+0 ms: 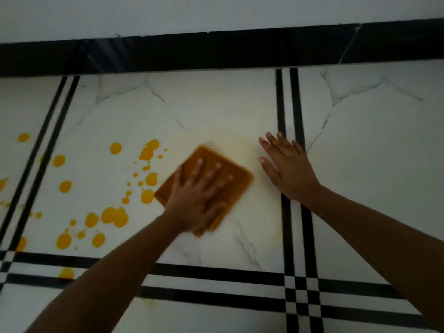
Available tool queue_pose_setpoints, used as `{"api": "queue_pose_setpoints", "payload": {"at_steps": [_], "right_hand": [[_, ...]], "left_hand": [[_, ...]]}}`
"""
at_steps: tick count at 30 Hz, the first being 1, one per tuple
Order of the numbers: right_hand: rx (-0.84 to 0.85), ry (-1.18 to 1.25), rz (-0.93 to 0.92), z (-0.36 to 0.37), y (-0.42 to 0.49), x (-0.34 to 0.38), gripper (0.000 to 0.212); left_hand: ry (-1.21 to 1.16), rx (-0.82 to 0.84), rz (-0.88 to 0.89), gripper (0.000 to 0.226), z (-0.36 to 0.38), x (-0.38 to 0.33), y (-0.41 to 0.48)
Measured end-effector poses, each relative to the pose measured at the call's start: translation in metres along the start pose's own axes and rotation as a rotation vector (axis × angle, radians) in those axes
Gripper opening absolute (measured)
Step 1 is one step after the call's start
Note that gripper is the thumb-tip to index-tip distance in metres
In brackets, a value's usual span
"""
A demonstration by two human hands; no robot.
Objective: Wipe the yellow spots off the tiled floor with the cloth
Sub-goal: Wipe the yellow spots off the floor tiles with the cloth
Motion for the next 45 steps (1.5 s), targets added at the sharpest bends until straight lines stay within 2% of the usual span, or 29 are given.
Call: {"api": "queue_pose_setpoints", "payload": {"at_steps": [2, 3, 4, 7, 8, 9, 11, 12, 13, 14, 16, 17, 18, 21, 22, 23, 26, 27, 28, 31, 32, 34, 35, 37, 38, 41, 42, 43, 45], "right_hand": [[0.033, 0.000, -0.056, 0.006, 0.013, 0.021, 0.071], [0.057, 0.004, -0.087, 0.010, 0.019, 0.032, 0.072], [0.075, 0.005, -0.121, 0.014, 0.027, 0.044, 0.073], [0.071, -0.018, -0.162, 0.024, 0.045, 0.066, 0.073], [0.069, -0.038, -0.149, 0.026, 0.048, 0.069, 0.073], [0.072, -0.059, -0.133, 0.030, 0.052, 0.074, 0.075], [0.074, -0.078, -0.097, 0.037, 0.058, 0.084, 0.078], [0.073, -0.078, -0.091, 0.041, 0.063, 0.091, 0.079], [0.077, -0.074, -0.088, 0.044, 0.066, 0.098, 0.080], [0.080, -0.077, -0.093, 0.048, 0.071, 0.104, 0.079], [0.070, -0.085, -0.087, 0.053, 0.077, 0.113, 0.079], [0.062, -0.089, -0.079, 0.055, 0.082, 0.119, 0.079], [0.061, -0.092, -0.072, 0.058, 0.084, 0.123, 0.080], [0.092, -0.116, -0.076, 0.066, 0.091, 0.142, 0.084], [0.100, -0.121, -0.093, 0.068, 0.094, 0.148, 0.084], [0.112, -0.122, -0.108, 0.070, 0.098, 0.154, 0.084], [0.108, -0.120, -0.124, 0.074, 0.105, 0.166, 0.084], [0.110, -0.112, -0.125, 0.074, 0.106, 0.168, 0.083], [0.111, -0.102, -0.118, 0.076, 0.104, 0.171, 0.083], [0.083, -0.085, -0.059, 0.078, 0.094, 0.169, 0.081], [0.070, -0.079, -0.049, 0.077, 0.090, 0.167, 0.079], [0.055, -0.068, -0.062, 0.077, 0.081, 0.165, 0.073], [0.055, -0.066, -0.081, 0.079, 0.076, 0.166, 0.070], [0.039, -0.047, -0.112, 0.083, 0.070, 0.172, 0.064], [0.029, -0.033, -0.120, 0.087, 0.068, 0.177, 0.062], [0.014, -0.011, -0.150, 0.093, 0.064, 0.189, 0.061], [0.018, -0.005, -0.160, 0.092, 0.064, 0.190, 0.062], [0.019, 0.002, -0.167, 0.091, 0.064, 0.190, 0.061], [0.012, 0.000, -0.171, 0.089, 0.063, 0.189, 0.060]], "left_hand": [[-0.112, -0.042, -0.509, 0.065, -0.005, 0.037, 0.013], [-0.127, -0.028, -0.645, 0.066, -0.006, 0.041, 0.012], [-0.115, -0.039, -0.583, 0.065, -0.007, 0.042, 0.006], [0.018, 0.024, 0.021, 0.058, 0.002, 0.056, -0.026], [0.029, 0.018, 0.004, 0.058, -0.002, 0.074, -0.022], [0.004, -0.015, -0.176, 0.059, -0.005, 0.093, -0.012], [-0.147, -0.050, -0.755, 0.059, -0.011, 0.123, 0.013], [-0.182, -0.023, -0.920, 0.059, -0.010, 0.127, 0.019], [-0.176, -0.015, -0.919, 0.059, -0.010, 0.124, 0.018], [-0.167, -0.041, -0.782, 0.059, -0.010, 0.120, 0.010], [-0.070, -0.058, -0.330, 0.058, -0.001, 0.110, -0.025], [-0.032, -0.054, -0.227, 0.058, 0.000, 0.122, -0.037], [-0.033, -0.056, -0.265, 0.058, -0.001, 0.140, -0.036], [-0.191, -0.015, -0.930, 0.059, -0.009, 0.189, -0.010], [-0.187, -0.002, -0.978, 0.059, -0.009, 0.186, -0.009], [-0.164, -0.023, -0.877, 0.060, -0.011, 0.178, -0.014], [-0.071, 0.014, -0.310, 0.060, -0.002, 0.152, -0.054], [-0.078, 0.003, -0.277, 0.060, -0.003, 0.163, -0.057], [-0.078, -0.019, -0.371, 0.061, -0.004, 0.180, -0.049], [-0.204, -0.002, -0.913, 0.060, -0.007, 0.207, -0.024], [-0.200, -0.029, -0.895, 0.060, -0.007, 0.197, -0.030], [-0.161, -0.097, -0.596, 0.059, -0.001, 0.160, -0.067], [-0.121, -0.076, -0.422, 0.059, 0.004, 0.142, -0.094], [-0.087, -0.025, -0.283, 0.058, 0.006, 0.146, -0.117], [-0.075, -0.033, -0.334, 0.057, 0.006, 0.161, -0.108], [-0.176, 0.004, -0.835, 0.062, -0.004, 0.195, -0.069], [-0.190, 0.016, -0.889, 0.062, -0.004, 0.187, -0.069], [-0.174, 0.005, -0.833, 0.062, -0.005, 0.172, -0.077], [-0.099, -0.002, -0.478, 0.060, -0.001, 0.128, -0.111]]}}
Point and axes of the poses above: each hand's wrist, its own y-axis towards the middle knuckle, its own z-axis out of the palm, x = y × z, the point moved 1 cm from there along y, towards the middle knuckle, and after that the axes turned 8 degrees about -z, right-handed, at the moved point
